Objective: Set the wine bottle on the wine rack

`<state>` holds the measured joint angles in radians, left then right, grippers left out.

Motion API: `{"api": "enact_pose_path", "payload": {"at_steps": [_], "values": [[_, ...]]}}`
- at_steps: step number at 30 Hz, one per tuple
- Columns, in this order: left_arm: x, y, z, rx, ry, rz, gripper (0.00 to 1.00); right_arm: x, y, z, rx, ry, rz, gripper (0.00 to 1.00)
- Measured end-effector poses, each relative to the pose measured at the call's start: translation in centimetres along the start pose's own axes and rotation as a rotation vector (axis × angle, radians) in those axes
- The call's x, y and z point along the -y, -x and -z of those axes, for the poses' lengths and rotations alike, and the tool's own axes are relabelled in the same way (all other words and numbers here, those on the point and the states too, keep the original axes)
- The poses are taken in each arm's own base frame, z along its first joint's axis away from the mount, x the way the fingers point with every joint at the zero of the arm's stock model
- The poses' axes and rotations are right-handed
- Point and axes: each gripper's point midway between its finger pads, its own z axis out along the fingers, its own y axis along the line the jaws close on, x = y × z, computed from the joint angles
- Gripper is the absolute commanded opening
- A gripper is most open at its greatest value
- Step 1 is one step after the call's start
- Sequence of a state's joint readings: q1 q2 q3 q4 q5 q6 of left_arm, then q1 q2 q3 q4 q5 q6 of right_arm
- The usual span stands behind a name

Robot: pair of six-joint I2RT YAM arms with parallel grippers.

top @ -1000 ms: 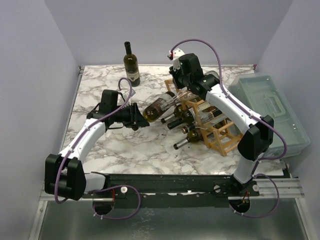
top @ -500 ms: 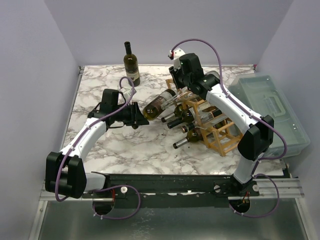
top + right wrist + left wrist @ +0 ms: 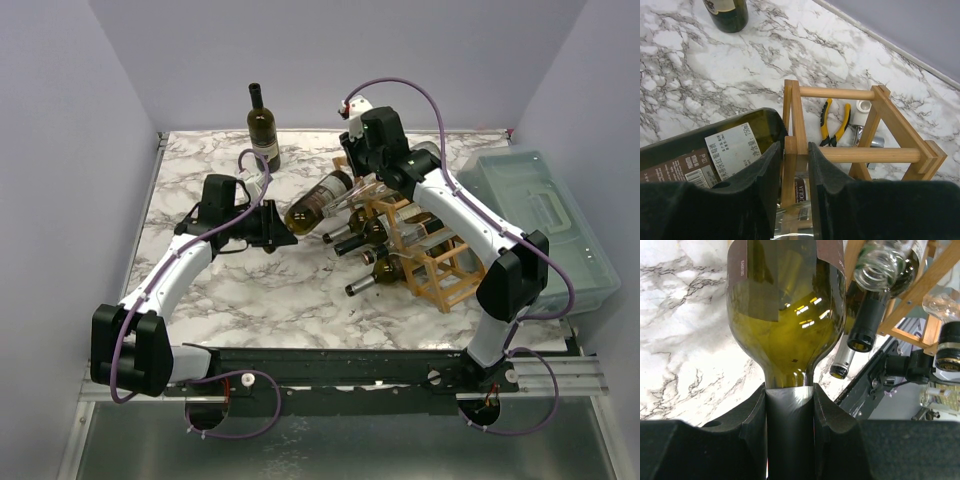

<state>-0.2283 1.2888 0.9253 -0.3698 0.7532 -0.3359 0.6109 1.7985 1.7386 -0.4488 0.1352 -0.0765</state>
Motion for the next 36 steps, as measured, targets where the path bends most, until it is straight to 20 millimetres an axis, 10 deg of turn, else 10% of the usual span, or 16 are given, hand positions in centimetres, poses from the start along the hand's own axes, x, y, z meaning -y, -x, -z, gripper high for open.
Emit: {"api": "enact_pose_path", "payload": {"at_steps": [11, 36], "values": [[1.2, 0.9, -0.6, 0.016, -0.094, -0.066, 0.0, -0.5, 0.1, -0.1, 0.008, 0.036, -0.002, 0.31], [-1.1, 5.8, -8.7, 0.037, -0.161, -0.335, 0.0, -1.7, 0.2, 0.0, 0.019, 0.101, -0.01, 0.31]]}}
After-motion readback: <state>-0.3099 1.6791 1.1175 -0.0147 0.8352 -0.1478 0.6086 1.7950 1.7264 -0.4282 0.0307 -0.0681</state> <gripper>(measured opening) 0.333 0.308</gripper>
